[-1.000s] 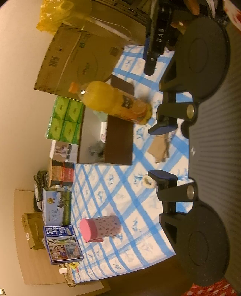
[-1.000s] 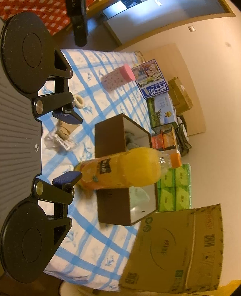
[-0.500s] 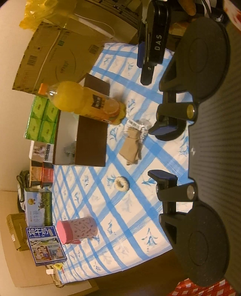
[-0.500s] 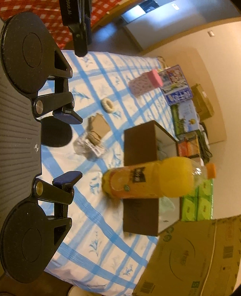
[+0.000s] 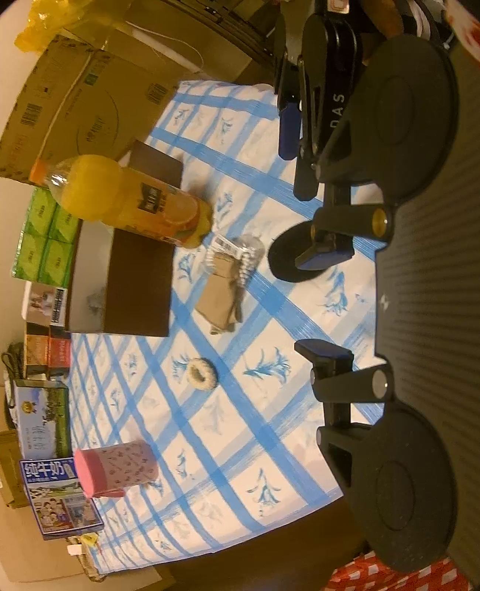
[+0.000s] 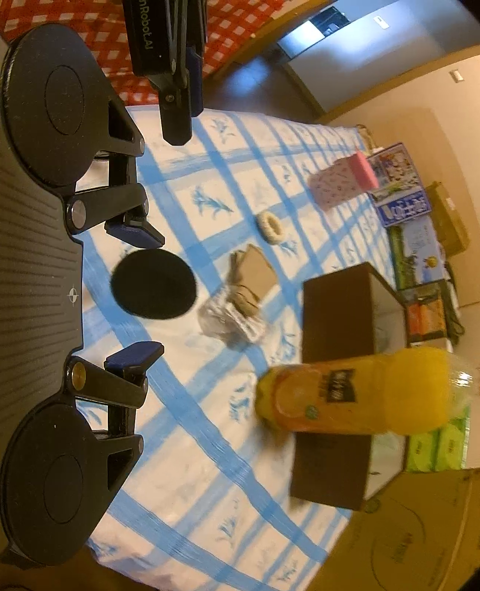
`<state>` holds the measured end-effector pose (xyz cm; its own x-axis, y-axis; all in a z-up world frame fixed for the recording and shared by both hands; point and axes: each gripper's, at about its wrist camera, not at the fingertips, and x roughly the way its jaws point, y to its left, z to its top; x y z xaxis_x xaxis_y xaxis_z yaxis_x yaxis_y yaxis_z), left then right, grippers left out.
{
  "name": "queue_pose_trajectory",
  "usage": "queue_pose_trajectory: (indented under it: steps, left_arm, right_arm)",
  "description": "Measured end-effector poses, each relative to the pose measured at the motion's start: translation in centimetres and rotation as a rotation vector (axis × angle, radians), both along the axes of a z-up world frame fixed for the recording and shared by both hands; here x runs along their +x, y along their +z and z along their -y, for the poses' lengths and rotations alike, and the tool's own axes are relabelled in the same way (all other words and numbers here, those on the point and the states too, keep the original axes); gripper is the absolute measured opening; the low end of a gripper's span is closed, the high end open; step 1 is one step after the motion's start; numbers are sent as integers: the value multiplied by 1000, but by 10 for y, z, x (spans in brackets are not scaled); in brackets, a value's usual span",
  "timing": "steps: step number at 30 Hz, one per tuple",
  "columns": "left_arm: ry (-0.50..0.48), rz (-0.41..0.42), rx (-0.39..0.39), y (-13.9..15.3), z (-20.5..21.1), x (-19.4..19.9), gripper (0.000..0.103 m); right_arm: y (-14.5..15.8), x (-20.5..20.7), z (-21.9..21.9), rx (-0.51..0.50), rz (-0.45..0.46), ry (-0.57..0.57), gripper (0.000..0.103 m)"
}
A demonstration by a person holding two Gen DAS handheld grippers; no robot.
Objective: Organize soft objects
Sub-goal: 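Grasp the black round foam pad with the right gripper and lift it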
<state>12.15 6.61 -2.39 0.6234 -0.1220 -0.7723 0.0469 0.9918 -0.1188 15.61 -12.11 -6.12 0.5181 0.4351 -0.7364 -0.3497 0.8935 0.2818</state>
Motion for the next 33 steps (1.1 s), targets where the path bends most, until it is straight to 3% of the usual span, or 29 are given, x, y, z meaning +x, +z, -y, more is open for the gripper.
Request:
queue_pose_trajectory:
  steps: [6, 27, 33]
  left_arm:
    - [16, -43, -2, -15, -5, 3, 37]
    - [77, -140, 14, -59, -25, 30, 37]
    - [88, -155, 10, -67, -30, 35, 37]
  right_arm:
    - [-16, 4, -11, -15, -40, 36, 71]
    - [-68, 44, -56, -133, -71, 78, 79]
    - [-74, 51, -64, -176, -44, 72, 79]
